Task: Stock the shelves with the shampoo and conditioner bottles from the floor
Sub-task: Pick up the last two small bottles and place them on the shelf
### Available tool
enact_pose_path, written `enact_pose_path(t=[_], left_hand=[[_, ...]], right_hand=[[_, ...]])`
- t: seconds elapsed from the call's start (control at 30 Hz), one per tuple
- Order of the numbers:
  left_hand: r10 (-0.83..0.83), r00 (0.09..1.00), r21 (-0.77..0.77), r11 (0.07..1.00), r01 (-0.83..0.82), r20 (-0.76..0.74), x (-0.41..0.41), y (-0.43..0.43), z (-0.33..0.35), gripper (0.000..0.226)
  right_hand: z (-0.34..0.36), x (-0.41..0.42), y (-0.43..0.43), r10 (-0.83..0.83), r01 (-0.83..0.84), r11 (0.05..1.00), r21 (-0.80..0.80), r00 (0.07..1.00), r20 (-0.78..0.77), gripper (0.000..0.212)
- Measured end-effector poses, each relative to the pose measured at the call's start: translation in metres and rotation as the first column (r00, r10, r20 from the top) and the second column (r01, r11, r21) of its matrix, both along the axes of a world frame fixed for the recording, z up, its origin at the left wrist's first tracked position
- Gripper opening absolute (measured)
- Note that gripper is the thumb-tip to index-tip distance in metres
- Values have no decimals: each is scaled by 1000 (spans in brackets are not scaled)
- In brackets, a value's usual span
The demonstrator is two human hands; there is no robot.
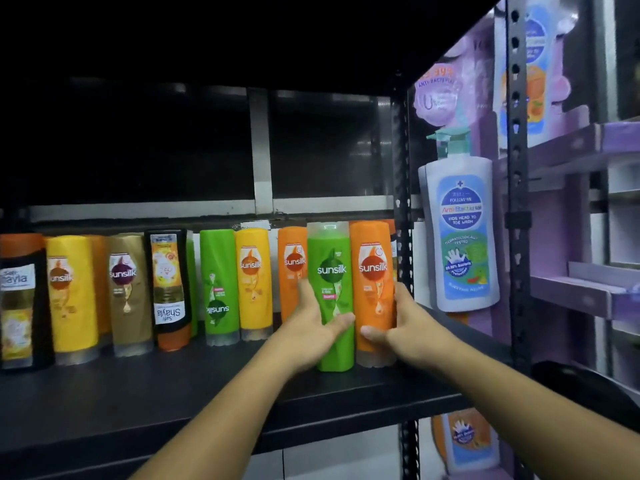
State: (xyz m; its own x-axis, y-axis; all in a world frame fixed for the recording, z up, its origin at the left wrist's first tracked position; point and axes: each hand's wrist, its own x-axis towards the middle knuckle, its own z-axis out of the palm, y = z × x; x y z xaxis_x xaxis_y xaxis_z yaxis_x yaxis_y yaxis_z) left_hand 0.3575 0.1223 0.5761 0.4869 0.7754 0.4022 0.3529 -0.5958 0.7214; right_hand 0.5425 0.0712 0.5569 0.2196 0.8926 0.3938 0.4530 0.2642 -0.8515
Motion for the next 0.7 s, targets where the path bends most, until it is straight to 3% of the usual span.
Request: enact_pose_path(t=[0.2, 0.43, 0.57, 0.7], left_hand=[[22, 997, 4, 1000, -21, -70, 81, 13, 7, 92], [111, 991, -3, 994, -111, -75, 141, 62, 4, 61], [173, 985, 9, 985, -173, -23, 149, 79, -6, 63], [204, 979, 40, 978, -205, 28, 152, 87, -15, 88]], right_hand=[[-5, 60, 15, -148, 148, 989, -1, 988, -54, 61], [2, 107, 51, -268, 273, 959, -76, 960, 78, 69], [2, 112, 71, -315, 325, 945, -47, 938, 147, 65], [-6, 110, 81, -309, 318, 947, -36, 939, 154, 62]])
